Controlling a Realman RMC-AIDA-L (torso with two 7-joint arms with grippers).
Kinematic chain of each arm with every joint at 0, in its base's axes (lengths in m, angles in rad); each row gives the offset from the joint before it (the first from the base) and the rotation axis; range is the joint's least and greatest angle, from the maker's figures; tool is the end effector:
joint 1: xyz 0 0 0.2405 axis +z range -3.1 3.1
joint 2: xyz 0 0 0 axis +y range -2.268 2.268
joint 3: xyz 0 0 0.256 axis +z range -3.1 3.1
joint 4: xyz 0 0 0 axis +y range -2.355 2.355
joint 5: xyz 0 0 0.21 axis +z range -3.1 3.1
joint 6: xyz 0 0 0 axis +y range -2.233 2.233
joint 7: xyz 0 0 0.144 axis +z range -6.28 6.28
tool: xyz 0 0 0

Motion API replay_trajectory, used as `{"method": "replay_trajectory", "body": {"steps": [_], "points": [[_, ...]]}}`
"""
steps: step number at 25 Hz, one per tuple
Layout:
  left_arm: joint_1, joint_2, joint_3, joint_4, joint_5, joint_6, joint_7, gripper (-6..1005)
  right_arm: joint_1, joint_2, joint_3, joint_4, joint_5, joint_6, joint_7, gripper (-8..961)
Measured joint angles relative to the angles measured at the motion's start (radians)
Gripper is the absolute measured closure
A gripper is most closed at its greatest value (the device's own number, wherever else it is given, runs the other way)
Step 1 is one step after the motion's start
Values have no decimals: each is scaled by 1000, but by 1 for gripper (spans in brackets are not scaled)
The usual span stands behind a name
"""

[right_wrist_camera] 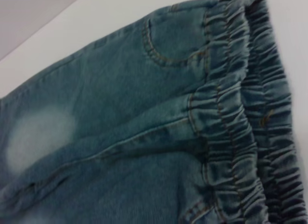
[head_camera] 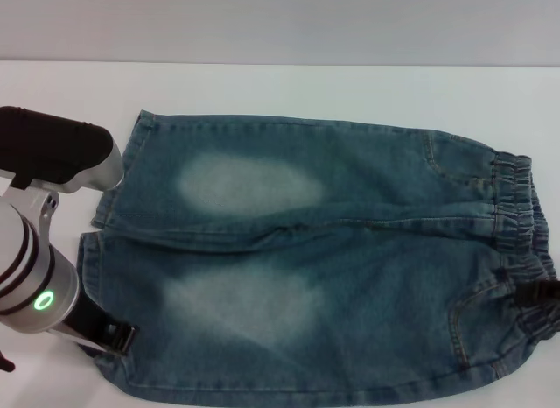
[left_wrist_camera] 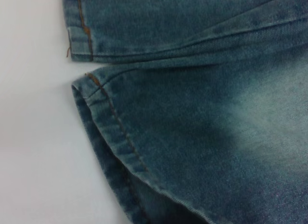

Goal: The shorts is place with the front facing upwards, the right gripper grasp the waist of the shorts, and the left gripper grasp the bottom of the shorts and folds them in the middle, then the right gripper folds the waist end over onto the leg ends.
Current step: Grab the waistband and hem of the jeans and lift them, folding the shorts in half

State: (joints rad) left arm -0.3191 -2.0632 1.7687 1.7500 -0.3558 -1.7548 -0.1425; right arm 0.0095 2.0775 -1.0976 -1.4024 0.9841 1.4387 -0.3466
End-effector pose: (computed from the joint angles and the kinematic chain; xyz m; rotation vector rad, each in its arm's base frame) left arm -0.1965 0.2657 -0.0048 -2.1034 -1.4049 0.6958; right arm 0.3188 0.2463 0.0520 -1.8943 1.9625 0.2849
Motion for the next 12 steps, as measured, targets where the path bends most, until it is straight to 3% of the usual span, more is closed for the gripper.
{"method": "replay_trajectory", "body": {"steps": [5,12], "points": [[-3,0,0,0,0,0,1,956,1,0,-19,4,-5,0,-20,409],[-7,0,-2,0,-1,-1,1,956,1,0,-13,-1,0,2,-21,566]]}}
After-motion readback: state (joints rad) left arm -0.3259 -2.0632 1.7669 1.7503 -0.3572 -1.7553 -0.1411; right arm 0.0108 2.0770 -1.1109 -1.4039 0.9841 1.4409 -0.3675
